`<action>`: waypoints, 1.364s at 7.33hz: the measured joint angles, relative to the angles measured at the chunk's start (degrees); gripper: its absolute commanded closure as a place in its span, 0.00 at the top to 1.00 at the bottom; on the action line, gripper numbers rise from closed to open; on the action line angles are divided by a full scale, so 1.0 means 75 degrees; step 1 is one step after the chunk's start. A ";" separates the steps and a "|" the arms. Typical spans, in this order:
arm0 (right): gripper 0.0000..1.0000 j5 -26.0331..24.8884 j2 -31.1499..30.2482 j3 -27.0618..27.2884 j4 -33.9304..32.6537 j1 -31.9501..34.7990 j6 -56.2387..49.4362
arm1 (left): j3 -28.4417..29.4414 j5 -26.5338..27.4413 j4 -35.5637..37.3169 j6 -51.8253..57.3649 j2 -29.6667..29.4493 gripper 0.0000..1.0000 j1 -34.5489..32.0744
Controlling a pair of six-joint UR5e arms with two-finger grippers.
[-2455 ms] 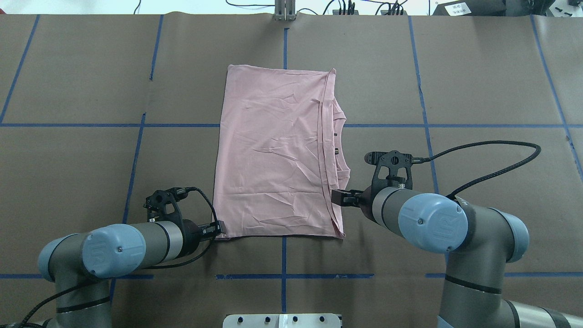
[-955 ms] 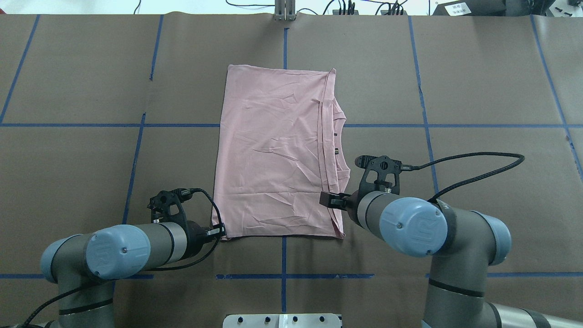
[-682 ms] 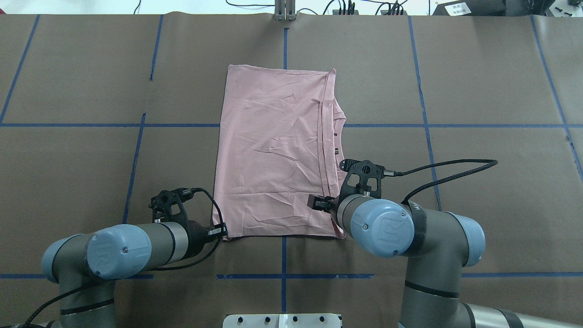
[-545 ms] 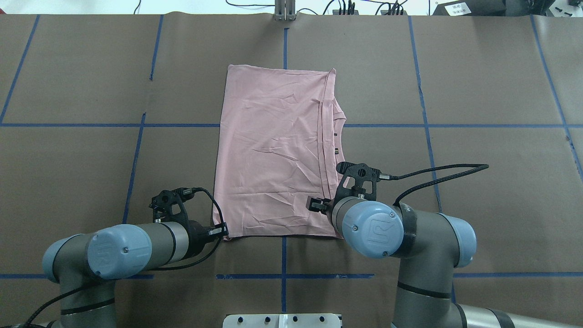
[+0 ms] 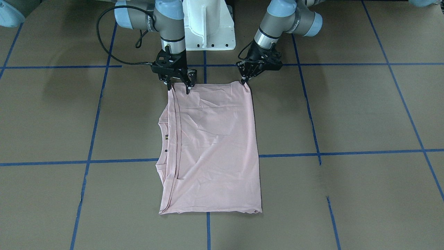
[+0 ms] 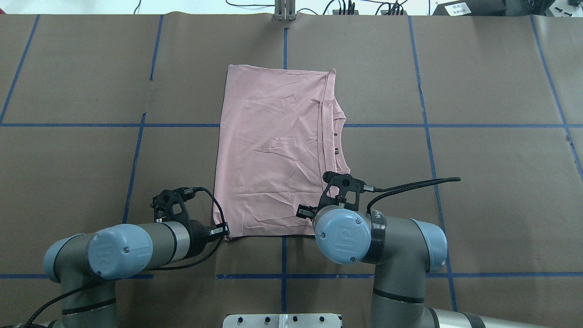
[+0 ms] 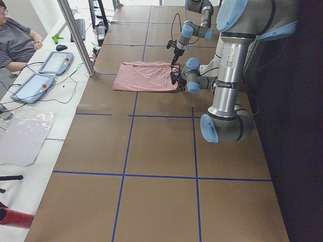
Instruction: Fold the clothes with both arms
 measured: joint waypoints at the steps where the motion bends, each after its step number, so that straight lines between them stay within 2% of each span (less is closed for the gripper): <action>1: 0.76 -0.0003 0.0005 -0.0024 -0.0075 -0.0065 0.0058 | 0.0000 0.0003 0.0000 0.0000 0.0000 0.00 0.0000; 5: 0.61 0.0009 0.0027 -0.0075 -0.0174 -0.0159 0.0126 | 0.0000 0.0012 0.0000 0.0000 0.0010 0.00 0.0000; 9: 0.55 -0.0008 0.0072 -0.0206 -0.0112 -0.0216 0.0328 | 0.0000 0.0012 0.0000 0.0000 0.0022 0.00 0.0000; 10: 0.33 -0.0012 0.0077 -0.0225 -0.0096 -0.0223 0.0353 | 0.0000 0.0012 -0.0001 0.0000 0.0022 0.00 0.0000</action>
